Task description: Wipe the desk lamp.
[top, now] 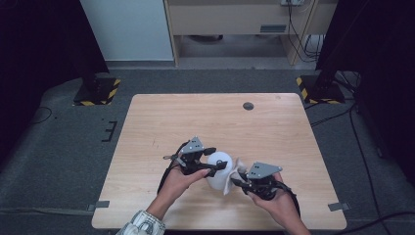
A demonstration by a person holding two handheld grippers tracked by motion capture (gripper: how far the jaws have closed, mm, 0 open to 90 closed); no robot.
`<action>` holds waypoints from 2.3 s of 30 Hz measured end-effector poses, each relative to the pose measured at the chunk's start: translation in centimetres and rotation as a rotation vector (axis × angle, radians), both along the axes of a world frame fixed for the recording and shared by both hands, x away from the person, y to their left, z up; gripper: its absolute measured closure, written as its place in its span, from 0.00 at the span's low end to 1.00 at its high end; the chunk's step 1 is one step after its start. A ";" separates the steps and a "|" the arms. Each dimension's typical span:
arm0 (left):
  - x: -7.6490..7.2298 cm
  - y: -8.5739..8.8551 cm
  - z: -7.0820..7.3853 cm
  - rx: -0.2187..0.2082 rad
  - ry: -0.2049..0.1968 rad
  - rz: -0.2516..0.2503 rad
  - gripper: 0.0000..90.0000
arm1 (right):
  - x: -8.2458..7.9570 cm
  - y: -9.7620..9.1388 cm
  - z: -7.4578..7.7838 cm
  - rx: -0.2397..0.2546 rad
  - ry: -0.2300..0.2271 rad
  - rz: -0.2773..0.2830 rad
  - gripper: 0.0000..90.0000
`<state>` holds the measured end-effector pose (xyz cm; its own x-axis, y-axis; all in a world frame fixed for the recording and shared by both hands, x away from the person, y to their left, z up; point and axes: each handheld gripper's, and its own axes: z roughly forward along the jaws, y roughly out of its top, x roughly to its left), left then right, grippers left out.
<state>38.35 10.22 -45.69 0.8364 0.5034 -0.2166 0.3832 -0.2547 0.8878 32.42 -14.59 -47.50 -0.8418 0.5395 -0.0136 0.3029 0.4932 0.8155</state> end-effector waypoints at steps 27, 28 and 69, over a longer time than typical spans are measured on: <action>0.7 0.0 0.3 0.030 -0.024 0.013 0.29 | -1.0 2.4 0.9 0.032 -0.059 0.035 0.82; 0.7 0.0 0.3 0.029 -0.023 0.014 0.29 | -1.1 2.6 0.9 0.035 -0.063 0.040 0.82; -6.2 13.5 -1.3 0.192 -0.084 0.267 0.20 | -2.7 11.1 -3.8 -0.014 0.016 0.095 0.41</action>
